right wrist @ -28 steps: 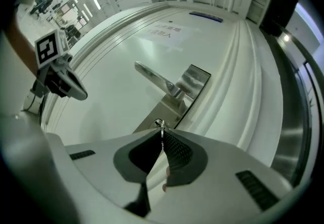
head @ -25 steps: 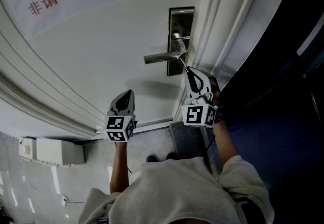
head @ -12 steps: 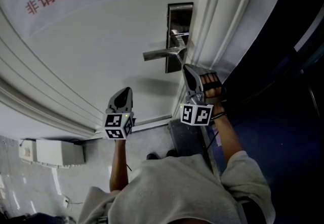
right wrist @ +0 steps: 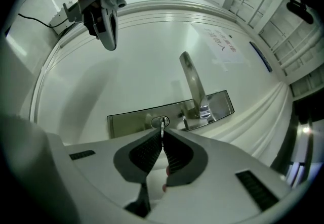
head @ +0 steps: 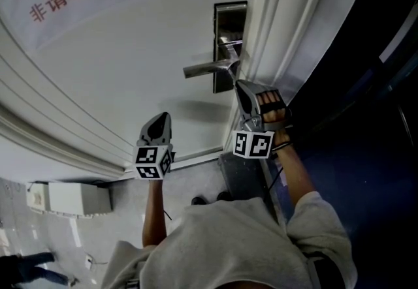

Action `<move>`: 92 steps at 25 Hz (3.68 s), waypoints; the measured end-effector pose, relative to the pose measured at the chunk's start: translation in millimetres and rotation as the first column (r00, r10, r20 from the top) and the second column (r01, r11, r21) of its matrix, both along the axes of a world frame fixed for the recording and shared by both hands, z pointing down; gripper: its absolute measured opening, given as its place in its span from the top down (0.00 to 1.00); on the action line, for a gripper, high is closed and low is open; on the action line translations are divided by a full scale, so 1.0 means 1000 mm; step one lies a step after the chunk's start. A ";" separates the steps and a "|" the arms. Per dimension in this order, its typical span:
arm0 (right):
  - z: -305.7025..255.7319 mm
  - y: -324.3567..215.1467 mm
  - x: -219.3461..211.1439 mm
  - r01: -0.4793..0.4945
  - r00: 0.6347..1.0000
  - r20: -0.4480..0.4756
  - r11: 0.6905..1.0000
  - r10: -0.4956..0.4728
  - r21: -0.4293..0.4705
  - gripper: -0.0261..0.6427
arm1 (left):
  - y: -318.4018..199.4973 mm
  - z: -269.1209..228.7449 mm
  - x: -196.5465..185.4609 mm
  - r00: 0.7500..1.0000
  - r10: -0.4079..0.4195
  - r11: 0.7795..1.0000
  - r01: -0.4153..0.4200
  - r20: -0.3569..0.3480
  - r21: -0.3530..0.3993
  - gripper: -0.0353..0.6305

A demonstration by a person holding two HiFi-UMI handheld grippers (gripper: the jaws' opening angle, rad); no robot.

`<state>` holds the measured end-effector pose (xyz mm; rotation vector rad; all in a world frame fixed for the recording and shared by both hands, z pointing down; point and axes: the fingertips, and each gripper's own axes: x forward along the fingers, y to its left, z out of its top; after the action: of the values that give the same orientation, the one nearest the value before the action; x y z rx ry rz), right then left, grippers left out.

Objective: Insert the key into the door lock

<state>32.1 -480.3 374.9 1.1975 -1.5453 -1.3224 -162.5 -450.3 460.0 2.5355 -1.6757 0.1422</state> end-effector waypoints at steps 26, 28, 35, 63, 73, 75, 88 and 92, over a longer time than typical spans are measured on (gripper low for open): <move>-0.001 -0.011 -0.010 -0.050 0.990 -0.129 0.998 0.053 0.022 0.92 | -0.002 0.008 0.001 1.000 0.015 1.000 -0.016 -0.014 -0.016 0.92; -0.001 -0.015 -0.012 -0.054 0.990 -0.132 0.998 0.057 0.025 0.92 | -0.001 0.009 0.001 1.000 0.015 1.000 -0.015 -0.014 -0.017 0.92; -0.002 -0.031 -0.018 -0.045 0.990 -0.131 0.999 0.048 0.025 0.92 | 0.001 0.013 -0.013 1.000 -0.012 1.000 0.011 -0.016 -0.025 0.92; 0.014 -0.029 -0.021 0.000 0.995 -0.102 0.997 -0.008 -0.081 0.72 | 0.017 0.008 -0.011 1.000 -0.021 1.000 0.021 -0.005 -0.023 0.92; 0.016 0.003 -0.006 -0.001 1.000 -0.027 0.999 -0.001 -0.053 0.72 | 0.013 0.007 -0.011 1.000 -0.018 1.000 0.018 0.010 -0.020 0.92; 0.022 0.006 -0.002 -0.008 1.000 -0.029 0.998 0.007 -0.058 0.73 | 0.013 0.009 -0.008 1.000 -0.012 1.000 0.012 0.009 -0.023 0.92; 0.032 0.018 0.010 0.019 0.998 0.057 0.997 -0.015 -0.069 0.92 | 0.006 0.013 0.010 1.000 0.015 0.999 -0.015 0.007 -0.031 0.92; 0.034 0.017 0.015 0.034 0.980 0.201 0.989 -0.005 -0.141 0.92 | 0.004 0.011 0.009 1.000 0.012 1.000 -0.012 0.006 -0.029 0.92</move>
<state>46.6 -463.4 409.0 1.2568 -1.7673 -1.1080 -153.3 -446.5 471.2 2.5268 -1.6486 0.1741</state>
